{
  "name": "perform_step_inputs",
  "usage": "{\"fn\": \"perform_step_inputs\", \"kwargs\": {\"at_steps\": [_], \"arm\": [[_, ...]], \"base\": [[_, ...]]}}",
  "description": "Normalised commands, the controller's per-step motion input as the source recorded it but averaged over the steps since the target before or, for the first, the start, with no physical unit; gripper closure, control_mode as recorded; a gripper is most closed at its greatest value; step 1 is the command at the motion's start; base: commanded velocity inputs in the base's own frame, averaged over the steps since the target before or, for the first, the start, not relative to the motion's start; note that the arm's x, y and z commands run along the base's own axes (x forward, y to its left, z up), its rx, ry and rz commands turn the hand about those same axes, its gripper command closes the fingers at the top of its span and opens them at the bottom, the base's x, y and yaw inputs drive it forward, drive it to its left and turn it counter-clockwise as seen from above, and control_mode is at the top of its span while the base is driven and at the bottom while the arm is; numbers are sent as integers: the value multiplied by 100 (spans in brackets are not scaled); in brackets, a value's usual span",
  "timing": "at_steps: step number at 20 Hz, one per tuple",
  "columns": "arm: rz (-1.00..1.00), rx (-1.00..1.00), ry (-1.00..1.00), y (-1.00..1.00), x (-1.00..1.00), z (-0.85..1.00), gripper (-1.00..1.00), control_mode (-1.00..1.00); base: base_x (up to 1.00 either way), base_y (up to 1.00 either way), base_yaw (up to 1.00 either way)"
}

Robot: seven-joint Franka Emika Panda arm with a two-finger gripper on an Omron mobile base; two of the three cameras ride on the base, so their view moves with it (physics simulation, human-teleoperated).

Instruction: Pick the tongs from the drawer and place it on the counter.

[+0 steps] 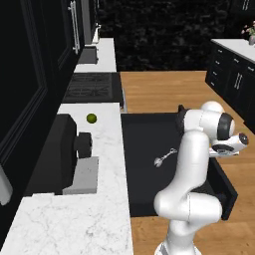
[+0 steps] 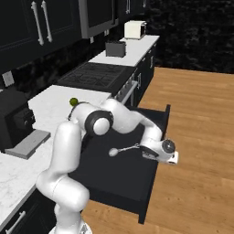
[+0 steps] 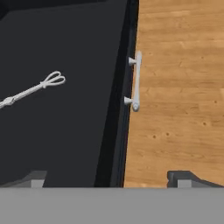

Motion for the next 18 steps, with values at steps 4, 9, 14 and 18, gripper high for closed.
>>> {"fn": "perform_step_inputs", "kwargs": {"at_steps": [4,9,14,18], "arm": [[-13,3,-12,63,-8,100,-100,-100],[-17,9,3,55,0,100,-100,-100],[-9,0,11,0,0,100,-100,-100],[-9,5,36,0,-2,100,-100,-100]], "base": [[0,0,0],[0,0,0],[0,0,0],[0,0,0]]}}
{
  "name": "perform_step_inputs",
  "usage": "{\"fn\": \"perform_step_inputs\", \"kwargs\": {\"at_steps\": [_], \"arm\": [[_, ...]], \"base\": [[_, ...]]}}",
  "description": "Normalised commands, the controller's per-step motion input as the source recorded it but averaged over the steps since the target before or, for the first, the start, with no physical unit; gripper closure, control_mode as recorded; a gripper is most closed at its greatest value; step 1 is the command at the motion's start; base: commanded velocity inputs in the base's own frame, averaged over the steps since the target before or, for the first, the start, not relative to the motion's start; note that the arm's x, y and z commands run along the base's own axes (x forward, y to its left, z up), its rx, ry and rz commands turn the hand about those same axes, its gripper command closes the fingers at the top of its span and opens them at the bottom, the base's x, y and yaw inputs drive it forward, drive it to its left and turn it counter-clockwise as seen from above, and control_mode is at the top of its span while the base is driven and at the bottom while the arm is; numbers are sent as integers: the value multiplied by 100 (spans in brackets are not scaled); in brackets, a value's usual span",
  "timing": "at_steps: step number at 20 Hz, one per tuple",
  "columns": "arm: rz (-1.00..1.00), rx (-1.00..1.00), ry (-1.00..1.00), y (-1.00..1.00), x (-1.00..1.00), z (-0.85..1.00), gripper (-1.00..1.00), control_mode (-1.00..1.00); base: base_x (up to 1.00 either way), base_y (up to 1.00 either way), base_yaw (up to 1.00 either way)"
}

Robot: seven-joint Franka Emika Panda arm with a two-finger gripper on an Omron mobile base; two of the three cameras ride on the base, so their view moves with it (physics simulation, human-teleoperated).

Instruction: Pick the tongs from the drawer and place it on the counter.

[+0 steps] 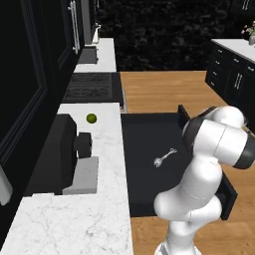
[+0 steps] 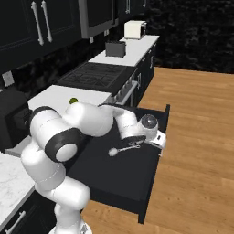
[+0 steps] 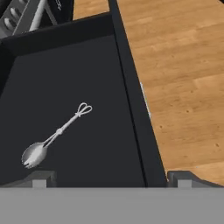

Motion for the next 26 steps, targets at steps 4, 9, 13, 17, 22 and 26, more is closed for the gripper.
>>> {"fn": "perform_step_inputs", "kwargs": {"at_steps": [4,9,13,17,22,26], "arm": [[-17,25,33,8,-6,56,-100,-100],[-19,37,11,36,0,0,-100,-100],[-4,-6,2,44,22,-21,-100,-100],[-10,-5,7,17,41,-40,-100,-100],[-10,-2,9,15,20,-57,-100,-100],[-7,0,8,10,18,-42,-100,-100]], "base": [[0,0,0],[0,0,0],[0,0,0],[0,0,0],[0,0,0],[0,0,0]]}}
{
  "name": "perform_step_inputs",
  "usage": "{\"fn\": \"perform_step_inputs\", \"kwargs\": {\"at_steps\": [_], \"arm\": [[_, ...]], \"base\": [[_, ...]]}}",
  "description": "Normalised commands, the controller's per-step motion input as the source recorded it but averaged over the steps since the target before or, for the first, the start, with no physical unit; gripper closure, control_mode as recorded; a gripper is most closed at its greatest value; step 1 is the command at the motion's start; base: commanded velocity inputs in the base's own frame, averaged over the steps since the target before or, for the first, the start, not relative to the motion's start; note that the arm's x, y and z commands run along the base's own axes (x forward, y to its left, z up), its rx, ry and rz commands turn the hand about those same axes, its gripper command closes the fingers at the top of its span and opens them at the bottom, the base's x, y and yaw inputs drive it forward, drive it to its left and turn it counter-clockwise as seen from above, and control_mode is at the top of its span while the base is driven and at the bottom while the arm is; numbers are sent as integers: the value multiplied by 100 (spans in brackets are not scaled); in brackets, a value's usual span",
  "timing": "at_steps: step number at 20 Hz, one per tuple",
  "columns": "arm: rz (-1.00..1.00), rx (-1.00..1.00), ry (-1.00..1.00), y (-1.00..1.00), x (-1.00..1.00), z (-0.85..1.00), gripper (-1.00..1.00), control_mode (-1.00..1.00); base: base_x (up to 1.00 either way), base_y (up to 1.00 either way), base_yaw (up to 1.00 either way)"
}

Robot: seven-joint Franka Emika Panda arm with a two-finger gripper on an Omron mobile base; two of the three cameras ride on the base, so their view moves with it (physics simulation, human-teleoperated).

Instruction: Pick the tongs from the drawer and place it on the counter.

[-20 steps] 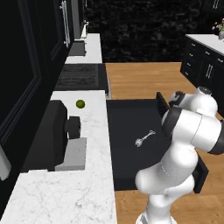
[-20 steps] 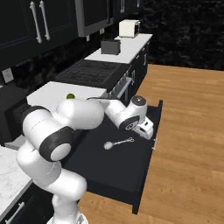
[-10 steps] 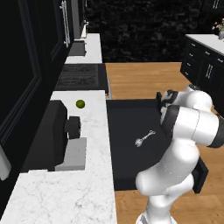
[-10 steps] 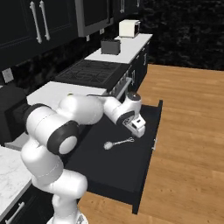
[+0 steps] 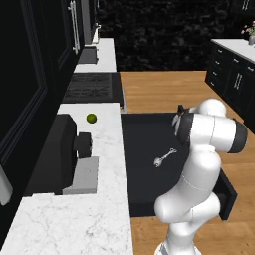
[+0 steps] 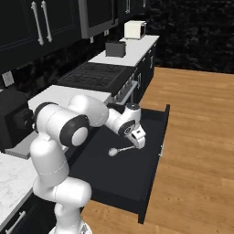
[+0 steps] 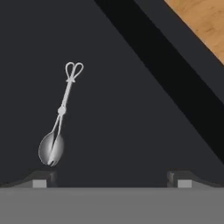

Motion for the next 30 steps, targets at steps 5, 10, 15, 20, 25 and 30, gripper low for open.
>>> {"fn": "perform_step_inputs", "kwargs": {"at_steps": [5,10,15,20,25,30], "arm": [[0,13,1,22,2,-9,-100,-100],[0,26,0,47,21,-29,-100,-100],[-2,0,6,7,45,-14,-100,-100],[-1,0,10,0,31,-30,-100,-100],[-1,0,7,0,24,-54,-100,-100],[0,0,4,1,32,-55,-100,-100]], "base": [[0,0,0],[0,0,0],[0,0,0],[0,0,0],[0,0,0],[0,0,0]]}}
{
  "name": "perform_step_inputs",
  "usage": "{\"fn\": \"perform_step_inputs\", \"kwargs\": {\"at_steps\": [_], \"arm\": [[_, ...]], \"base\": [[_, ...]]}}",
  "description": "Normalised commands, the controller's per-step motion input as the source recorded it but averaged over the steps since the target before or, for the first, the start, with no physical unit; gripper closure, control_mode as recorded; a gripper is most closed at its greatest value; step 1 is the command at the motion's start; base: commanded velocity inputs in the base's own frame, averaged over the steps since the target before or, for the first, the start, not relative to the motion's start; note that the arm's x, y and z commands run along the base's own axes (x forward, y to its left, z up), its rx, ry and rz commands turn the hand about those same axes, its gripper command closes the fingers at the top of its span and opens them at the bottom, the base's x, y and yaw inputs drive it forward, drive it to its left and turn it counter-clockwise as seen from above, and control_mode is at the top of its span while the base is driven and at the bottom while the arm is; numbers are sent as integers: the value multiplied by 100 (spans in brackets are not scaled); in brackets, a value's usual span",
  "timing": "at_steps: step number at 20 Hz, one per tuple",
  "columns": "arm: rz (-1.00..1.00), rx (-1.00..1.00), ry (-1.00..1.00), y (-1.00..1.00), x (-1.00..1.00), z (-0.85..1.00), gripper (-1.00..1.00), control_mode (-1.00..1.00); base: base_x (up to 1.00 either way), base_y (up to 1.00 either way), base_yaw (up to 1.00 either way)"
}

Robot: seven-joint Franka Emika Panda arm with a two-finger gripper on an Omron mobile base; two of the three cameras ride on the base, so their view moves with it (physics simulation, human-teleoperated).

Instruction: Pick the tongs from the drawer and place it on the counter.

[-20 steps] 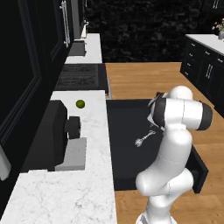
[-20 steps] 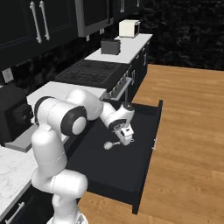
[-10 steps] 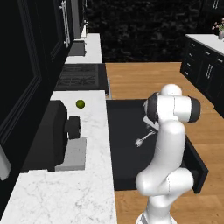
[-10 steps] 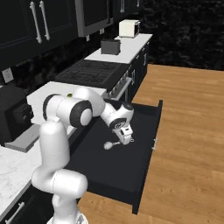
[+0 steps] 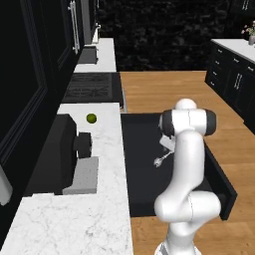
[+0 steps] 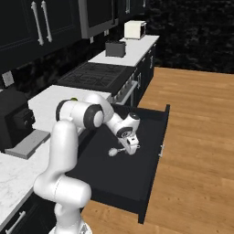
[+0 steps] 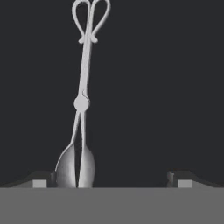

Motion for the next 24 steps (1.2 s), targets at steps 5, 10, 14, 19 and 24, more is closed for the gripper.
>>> {"fn": "perform_step_inputs", "kwargs": {"at_steps": [5,10,14,19,24], "arm": [[-1,0,8,19,34,-50,-100,-100],[-2,0,4,2,36,-44,-100,-100],[0,0,0,5,37,-61,-100,-100],[0,0,0,19,24,-68,100,-100],[0,0,0,8,15,-72,100,-100]], "base": [[0,0,0],[0,0,0],[0,0,0],[0,0,0],[0,0,0]]}}
